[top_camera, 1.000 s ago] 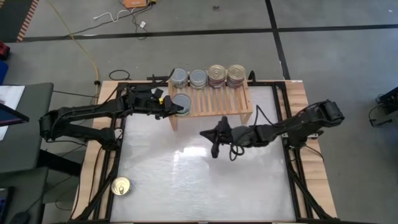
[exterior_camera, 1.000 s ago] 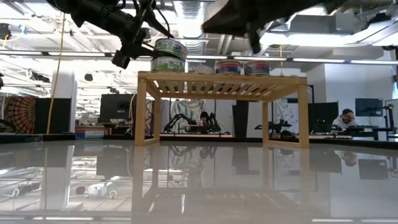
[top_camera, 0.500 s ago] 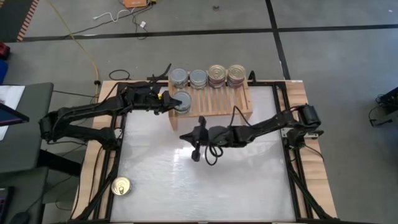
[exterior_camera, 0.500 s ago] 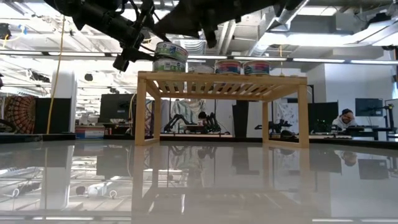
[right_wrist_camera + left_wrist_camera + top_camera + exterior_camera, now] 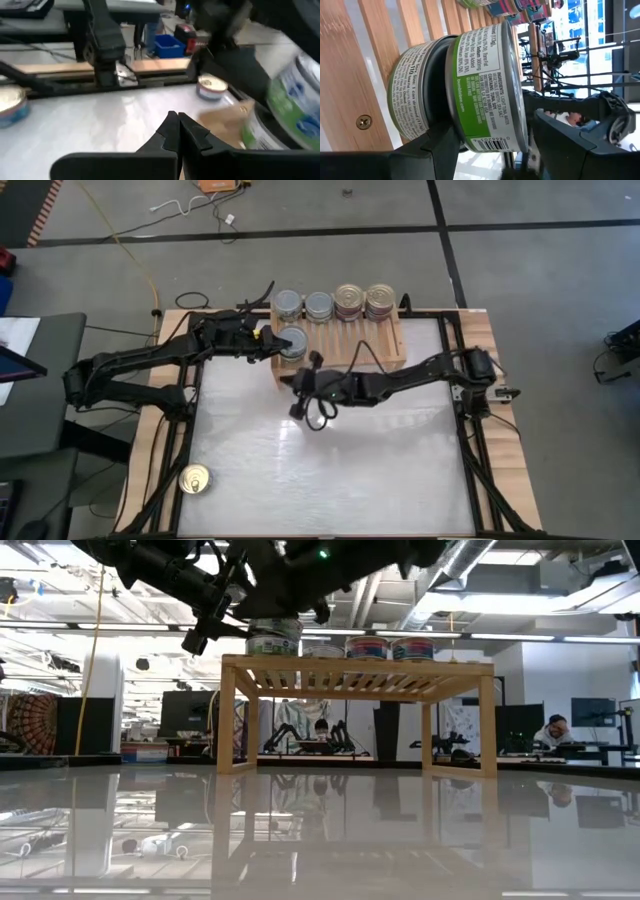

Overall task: Stack canned seafood by type on shelf
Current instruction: Stack the green tuna can on top of the green tuna can on the shelf

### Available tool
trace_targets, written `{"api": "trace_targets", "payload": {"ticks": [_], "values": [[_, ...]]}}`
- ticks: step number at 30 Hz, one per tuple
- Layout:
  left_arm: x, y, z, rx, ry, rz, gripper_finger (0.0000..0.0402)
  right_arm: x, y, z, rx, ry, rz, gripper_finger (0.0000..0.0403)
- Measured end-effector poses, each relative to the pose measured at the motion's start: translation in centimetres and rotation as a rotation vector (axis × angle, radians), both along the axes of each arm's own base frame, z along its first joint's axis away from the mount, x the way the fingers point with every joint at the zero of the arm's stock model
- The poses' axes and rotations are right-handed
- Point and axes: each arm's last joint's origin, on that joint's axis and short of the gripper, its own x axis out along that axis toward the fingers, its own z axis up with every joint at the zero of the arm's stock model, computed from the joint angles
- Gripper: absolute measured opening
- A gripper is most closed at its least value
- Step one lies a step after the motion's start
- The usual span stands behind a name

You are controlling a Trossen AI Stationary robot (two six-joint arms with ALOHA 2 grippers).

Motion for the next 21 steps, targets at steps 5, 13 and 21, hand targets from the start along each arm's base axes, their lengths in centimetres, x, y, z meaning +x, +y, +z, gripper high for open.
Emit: {"api": "trace_targets", "payload": {"ticks": [5, 13, 21], "values": [[0.0, 0.0, 0.0, 0.000, 0.001, 0.000, 0.0231, 1.4, -0.1, -0.9, -0.043, 0.051, -0.127, 0.0025], [0.0, 0.0, 0.0, 0.003, 0.002, -0.001, 0.0231, 1.6, -1.4, -0.8, -0.042, 0.056, -0.157, 0.0025], [0.0, 0.0, 0.0, 0.003, 0.002, -0.001, 0.0231, 1.4, -3.4, -1.4, -0.030, 0.109, -0.205, 0.0025]]}}
